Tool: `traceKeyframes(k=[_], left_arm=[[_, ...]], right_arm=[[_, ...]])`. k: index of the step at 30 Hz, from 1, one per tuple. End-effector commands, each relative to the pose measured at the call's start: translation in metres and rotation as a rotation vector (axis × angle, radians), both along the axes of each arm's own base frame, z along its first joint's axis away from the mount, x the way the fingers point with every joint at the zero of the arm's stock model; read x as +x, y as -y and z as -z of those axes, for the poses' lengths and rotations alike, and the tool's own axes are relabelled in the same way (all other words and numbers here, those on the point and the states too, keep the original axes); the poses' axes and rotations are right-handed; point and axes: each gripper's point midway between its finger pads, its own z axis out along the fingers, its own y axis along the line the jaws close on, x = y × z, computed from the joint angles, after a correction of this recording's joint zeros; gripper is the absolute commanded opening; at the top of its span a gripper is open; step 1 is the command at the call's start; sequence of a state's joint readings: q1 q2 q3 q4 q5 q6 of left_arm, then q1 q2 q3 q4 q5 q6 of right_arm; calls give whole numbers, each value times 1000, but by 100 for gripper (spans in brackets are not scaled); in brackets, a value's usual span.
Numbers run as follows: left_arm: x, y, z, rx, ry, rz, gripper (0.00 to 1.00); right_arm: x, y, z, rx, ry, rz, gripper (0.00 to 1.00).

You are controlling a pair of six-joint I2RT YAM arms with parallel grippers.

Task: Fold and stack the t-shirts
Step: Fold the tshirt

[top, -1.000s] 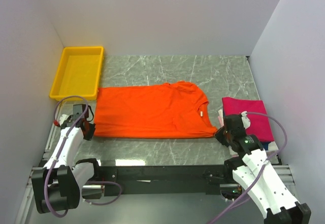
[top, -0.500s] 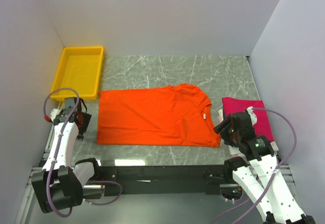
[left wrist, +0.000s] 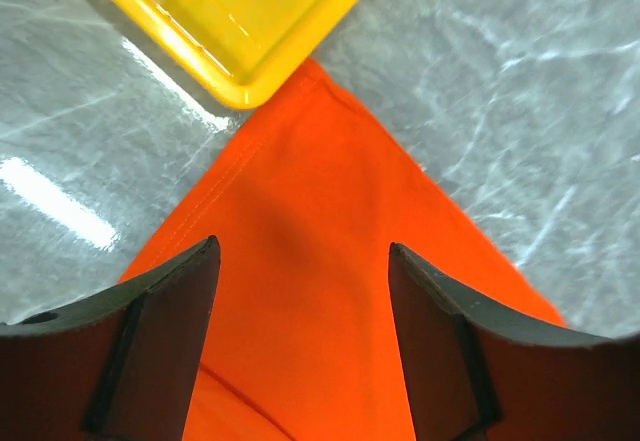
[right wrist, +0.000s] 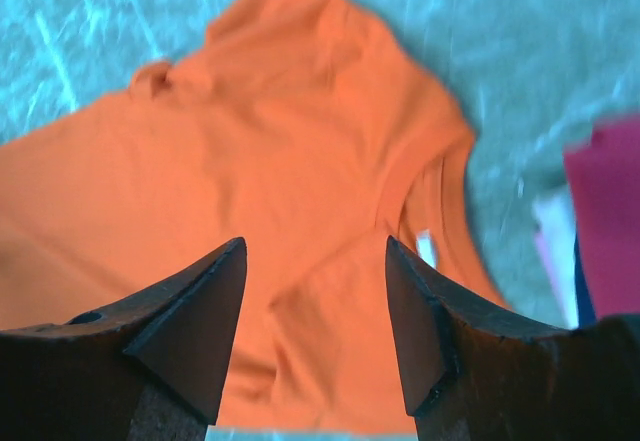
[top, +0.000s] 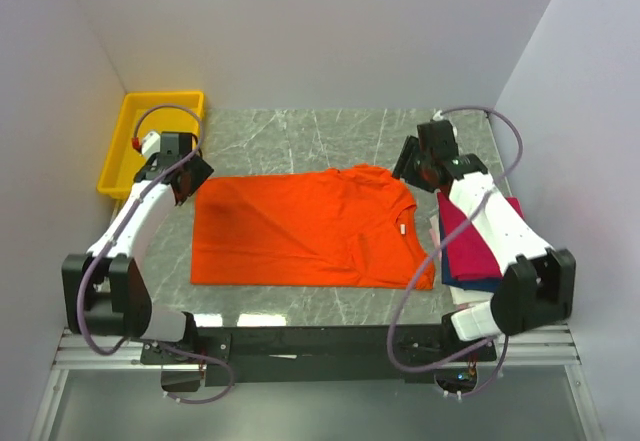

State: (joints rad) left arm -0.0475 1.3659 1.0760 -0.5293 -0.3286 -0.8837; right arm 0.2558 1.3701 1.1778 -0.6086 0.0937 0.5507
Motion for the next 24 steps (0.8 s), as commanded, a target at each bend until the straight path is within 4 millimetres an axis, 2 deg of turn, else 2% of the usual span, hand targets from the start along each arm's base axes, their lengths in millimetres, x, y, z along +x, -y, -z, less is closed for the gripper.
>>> traceKeyframes(k=[1, 5, 6, 7, 9, 13, 14, 16, 17, 18, 19, 21, 24], left_arm=[[22, -3, -14, 42, 49, 10, 71], [35, 4, -1, 10, 34, 13, 71], [38, 5, 7, 11, 4, 12, 70], [44, 4, 3, 13, 6, 8, 69], [40, 6, 15, 11, -48, 9, 68], [9, -10, 35, 60, -133, -81, 68], [2, -12, 37, 53, -137, -95, 66], [-15, -14, 50, 37, -176, -143, 64], [-19, -12, 51, 19, -172, -151, 64], [-27, -14, 54, 17, -183, -171, 61], [-31, -14, 56, 19, -197, -171, 60], [-31, -15, 52, 24, -181, -169, 60], [-33, -12, 56, 12, -214, -151, 54]], right_arm=[[35, 10, -19, -36, 72, -21, 64], [54, 5, -11, -26, 61, -41, 64], [58, 2, -2, -27, 39, -53, 63], [61, 0, 0, -24, 34, -55, 63], [65, -4, 5, -9, 23, -63, 62], [53, -23, 16, 3, 6, -94, 61], [43, -31, 25, -12, -15, -106, 60], [39, -38, 32, -20, -11, -103, 60], [36, -37, 44, -36, -39, -91, 60], [38, -36, 52, -42, -49, -71, 59], [38, -36, 52, -41, -49, -69, 59], [46, -33, 54, -56, -49, -50, 59], [62, -35, 54, -34, -56, -57, 58]])
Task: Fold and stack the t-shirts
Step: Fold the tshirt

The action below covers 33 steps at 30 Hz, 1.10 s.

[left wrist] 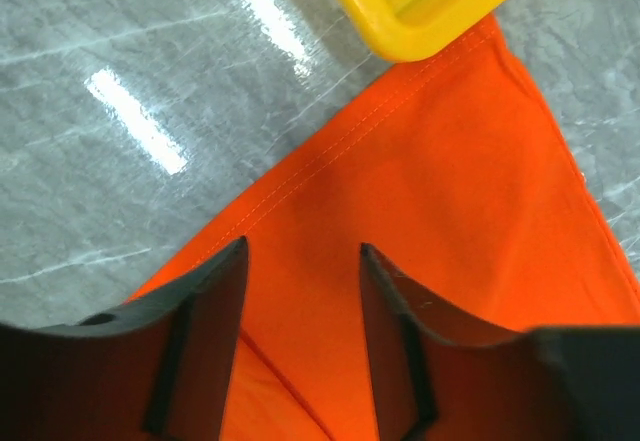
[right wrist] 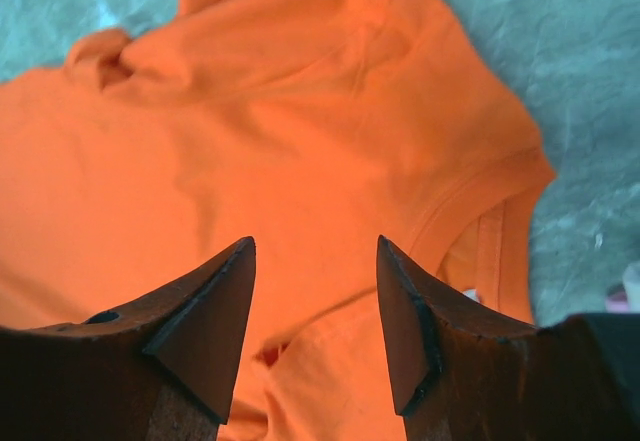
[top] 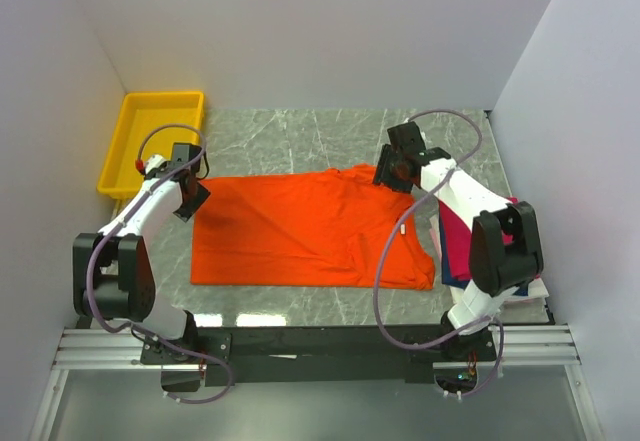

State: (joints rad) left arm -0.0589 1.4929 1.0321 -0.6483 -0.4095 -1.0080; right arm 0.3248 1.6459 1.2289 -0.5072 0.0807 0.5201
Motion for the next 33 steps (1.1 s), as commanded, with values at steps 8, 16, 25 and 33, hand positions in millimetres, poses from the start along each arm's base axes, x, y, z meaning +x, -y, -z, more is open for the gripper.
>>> traceKeyframes(k=[8, 16, 25, 33], left_arm=[[-46, 12, 22, -94, -100, -67, 47], [-65, 25, 27, -138, -122, -57, 48], [-75, 27, 36, -139, -146, -74, 48], [-77, 29, 50, -151, -184, -90, 44]], right_arm=[[25, 6, 2, -17, 29, 40, 57], [-1, 17, 11, -40, 13, 43, 57], [-6, 13, 15, -25, 11, 33, 56], [-6, 12, 17, -23, 8, 26, 56]])
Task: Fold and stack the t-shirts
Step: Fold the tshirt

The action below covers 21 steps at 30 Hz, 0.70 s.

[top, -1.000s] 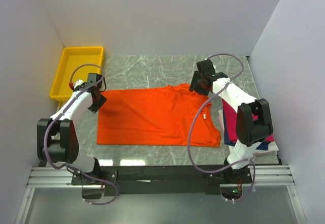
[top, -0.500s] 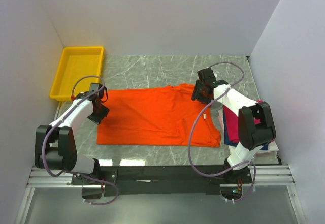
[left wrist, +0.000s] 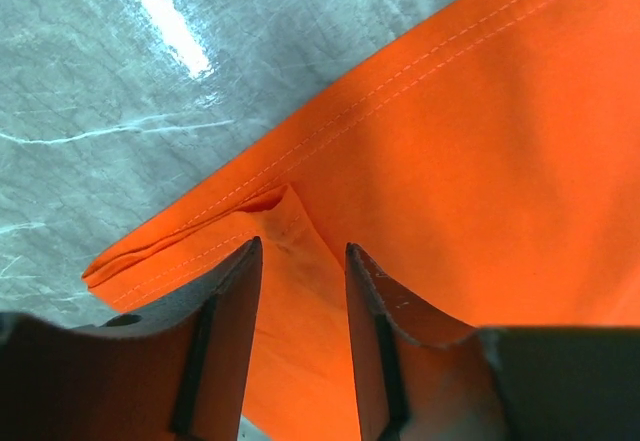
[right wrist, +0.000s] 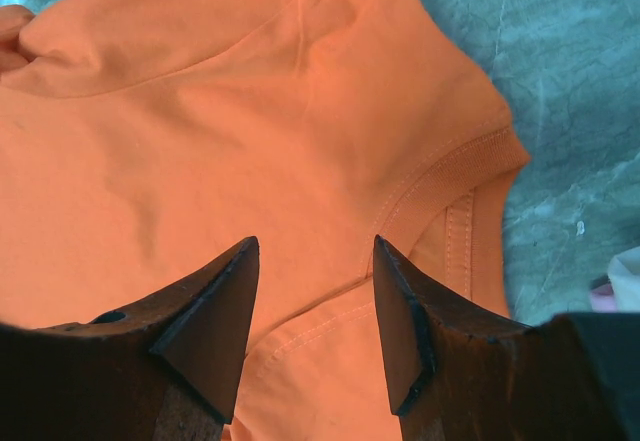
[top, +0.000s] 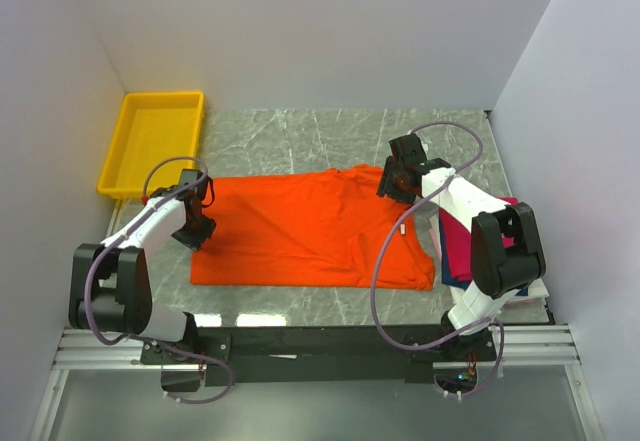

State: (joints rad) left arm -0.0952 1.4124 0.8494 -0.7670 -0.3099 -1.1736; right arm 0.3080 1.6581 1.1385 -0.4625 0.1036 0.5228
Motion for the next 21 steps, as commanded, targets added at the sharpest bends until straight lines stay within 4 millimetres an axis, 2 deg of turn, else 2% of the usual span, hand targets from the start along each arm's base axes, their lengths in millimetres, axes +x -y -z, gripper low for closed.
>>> traceKeyframes(k=[1, 8, 11, 17, 21], left_arm=[[-1, 3, 8, -14, -14, -16, 43], [4, 1, 14, -11, -32, -16, 35], [6, -1, 16, -9, -38, -18, 28], [4, -7, 17, -36, -39, -28, 1], [5, -13, 10, -37, -18, -29, 1]], right_arm=[[6, -3, -15, 10, 60, -8, 56], [6, -3, -16, 11, 65, -11, 56], [5, -3, -15, 10, 62, -11, 56], [6, -2, -15, 8, 65, -11, 56], [6, -2, -15, 8, 65, -11, 56]])
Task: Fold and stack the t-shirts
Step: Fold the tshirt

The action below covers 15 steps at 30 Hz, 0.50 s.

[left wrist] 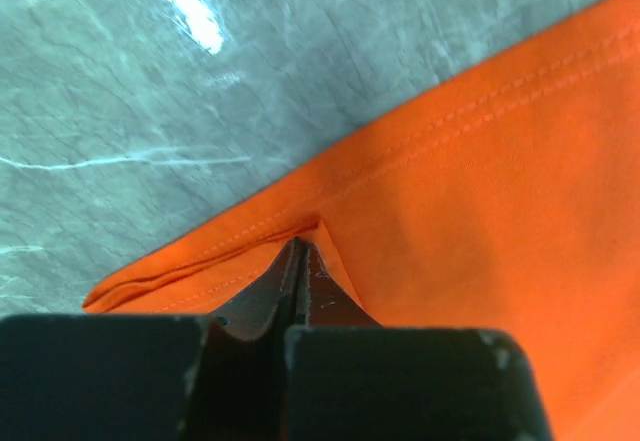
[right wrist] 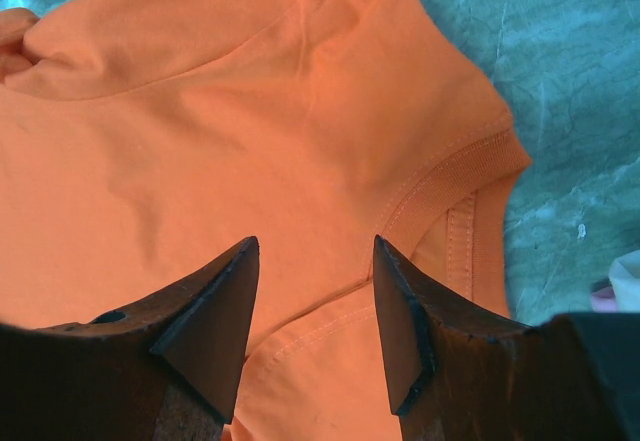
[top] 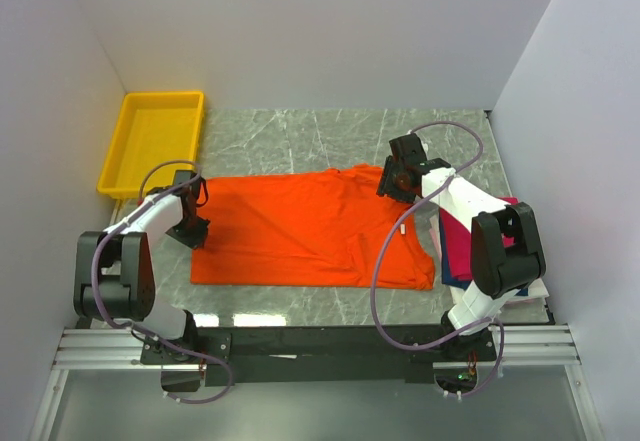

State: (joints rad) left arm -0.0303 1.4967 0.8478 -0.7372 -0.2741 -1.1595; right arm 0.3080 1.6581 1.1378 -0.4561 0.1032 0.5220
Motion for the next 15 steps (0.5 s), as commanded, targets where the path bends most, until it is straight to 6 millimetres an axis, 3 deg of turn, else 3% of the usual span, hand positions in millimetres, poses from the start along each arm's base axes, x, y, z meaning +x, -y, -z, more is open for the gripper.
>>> traceKeyframes(k=[1, 5, 7, 9, 10, 15], left_arm=[[5, -3, -12, -10, 47, 11, 1], [7, -3, -14, -13, 62, 24, 1], [5, -3, -12, -17, 54, 28, 11], [4, -3, -11, -14, 51, 22, 35], [4, -4, -11, -10, 53, 23, 39], [1, -5, -9, -6, 46, 13, 44]], right_arm=[[5, -1, -15, 7, 60, -11, 56], [3, -8, -16, 23, 58, -39, 56], [-2, -15, -17, 17, 54, -69, 58], [-11, -28, -19, -11, 54, -111, 59], [-16, -32, -19, -20, 55, -123, 59], [-38, -49, -14, -30, 47, -147, 59]])
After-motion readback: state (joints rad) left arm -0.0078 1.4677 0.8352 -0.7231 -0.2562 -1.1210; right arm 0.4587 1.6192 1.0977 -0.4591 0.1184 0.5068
